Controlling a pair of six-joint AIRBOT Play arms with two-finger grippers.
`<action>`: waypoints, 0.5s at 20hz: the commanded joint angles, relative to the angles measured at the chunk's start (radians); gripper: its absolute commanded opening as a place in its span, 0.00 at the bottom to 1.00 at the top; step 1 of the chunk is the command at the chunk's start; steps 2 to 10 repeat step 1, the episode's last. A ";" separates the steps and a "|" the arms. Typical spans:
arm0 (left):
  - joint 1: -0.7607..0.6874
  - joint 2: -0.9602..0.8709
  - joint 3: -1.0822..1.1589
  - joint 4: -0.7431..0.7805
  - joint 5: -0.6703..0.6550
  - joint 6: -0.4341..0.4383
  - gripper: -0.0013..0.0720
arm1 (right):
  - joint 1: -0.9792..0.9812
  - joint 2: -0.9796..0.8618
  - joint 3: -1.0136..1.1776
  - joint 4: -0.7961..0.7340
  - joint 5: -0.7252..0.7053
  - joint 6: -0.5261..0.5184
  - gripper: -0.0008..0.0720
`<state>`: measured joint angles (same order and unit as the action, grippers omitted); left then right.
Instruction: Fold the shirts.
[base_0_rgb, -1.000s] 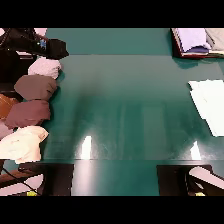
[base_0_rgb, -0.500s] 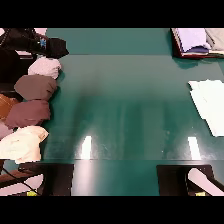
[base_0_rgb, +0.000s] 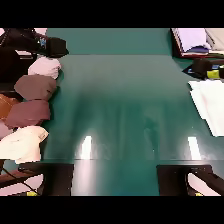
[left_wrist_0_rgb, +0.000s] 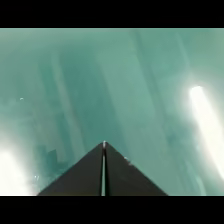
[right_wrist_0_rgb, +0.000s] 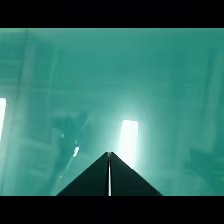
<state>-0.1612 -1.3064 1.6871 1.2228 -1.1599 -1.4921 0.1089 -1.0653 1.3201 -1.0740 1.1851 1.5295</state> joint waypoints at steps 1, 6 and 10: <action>0.000 0.000 0.000 0.000 0.000 0.000 0.05 | 0.052 0.000 0.001 0.001 -0.015 -0.003 0.03; 0.000 0.000 0.000 0.000 0.000 0.000 0.05 | 0.052 0.000 0.001 0.001 -0.015 -0.003 0.03; 0.000 0.000 0.000 0.000 0.000 0.000 0.05 | 0.052 0.000 0.001 0.001 -0.015 -0.003 0.03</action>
